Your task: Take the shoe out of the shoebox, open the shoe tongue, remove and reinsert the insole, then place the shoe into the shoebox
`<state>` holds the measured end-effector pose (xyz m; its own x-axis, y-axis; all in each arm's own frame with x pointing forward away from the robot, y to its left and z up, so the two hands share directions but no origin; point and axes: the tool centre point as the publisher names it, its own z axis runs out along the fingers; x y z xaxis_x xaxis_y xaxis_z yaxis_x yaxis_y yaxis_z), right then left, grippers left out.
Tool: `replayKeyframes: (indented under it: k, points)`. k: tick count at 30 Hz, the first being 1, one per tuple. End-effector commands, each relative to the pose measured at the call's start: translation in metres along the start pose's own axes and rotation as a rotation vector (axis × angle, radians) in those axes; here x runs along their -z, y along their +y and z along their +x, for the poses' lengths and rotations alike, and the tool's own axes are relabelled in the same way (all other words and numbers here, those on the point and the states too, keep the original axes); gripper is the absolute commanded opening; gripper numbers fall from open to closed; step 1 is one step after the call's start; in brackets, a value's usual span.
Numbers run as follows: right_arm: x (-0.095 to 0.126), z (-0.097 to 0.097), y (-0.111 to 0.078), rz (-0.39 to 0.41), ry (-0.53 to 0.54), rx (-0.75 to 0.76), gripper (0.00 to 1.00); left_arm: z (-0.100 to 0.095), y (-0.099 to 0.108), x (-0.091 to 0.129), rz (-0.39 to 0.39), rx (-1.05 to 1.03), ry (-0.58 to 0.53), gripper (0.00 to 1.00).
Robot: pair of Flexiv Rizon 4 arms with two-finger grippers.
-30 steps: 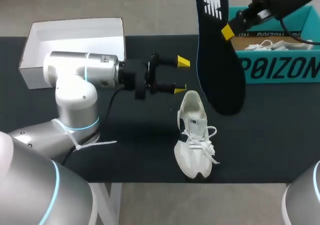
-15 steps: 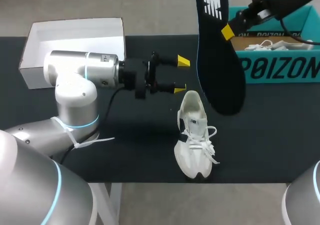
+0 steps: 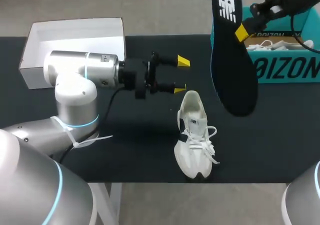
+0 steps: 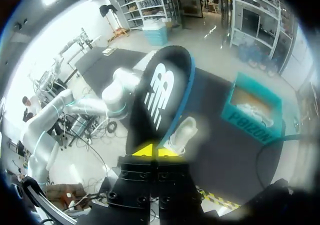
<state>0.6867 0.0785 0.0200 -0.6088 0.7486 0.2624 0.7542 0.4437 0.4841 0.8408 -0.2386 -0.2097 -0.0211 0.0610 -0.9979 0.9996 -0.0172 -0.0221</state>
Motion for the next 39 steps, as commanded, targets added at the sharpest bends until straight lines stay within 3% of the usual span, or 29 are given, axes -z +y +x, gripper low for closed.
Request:
replayKeyframes:
  k: [1, 7, 13, 25, 39]
  points:
    - [-0.028, -0.063, -0.025, -0.011, 0.153, -0.057, 0.00, 0.001, 0.000, -0.002, -0.002, -0.002, -0.002, 1.00]
    - [-0.063, -0.109, -0.045, 0.028, 0.254, -0.181, 0.00, 0.001, 0.000, -0.002, -0.002, -0.002, -0.002, 1.00]
    - [-0.101, -0.133, -0.047, 0.083, 0.304, -0.252, 0.00, 0.001, 0.000, -0.002, -0.002, -0.002, -0.002, 1.00]
    - [-0.158, -0.149, -0.021, 0.163, 0.333, -0.267, 0.00, 0.001, 0.000, -0.002, -0.002, -0.002, -0.002, 1.00]
    - [-0.197, -0.137, 0.012, 0.233, 0.354, -0.230, 0.00, -0.006, 0.000, -0.006, -0.013, -0.074, -0.011, 1.00]
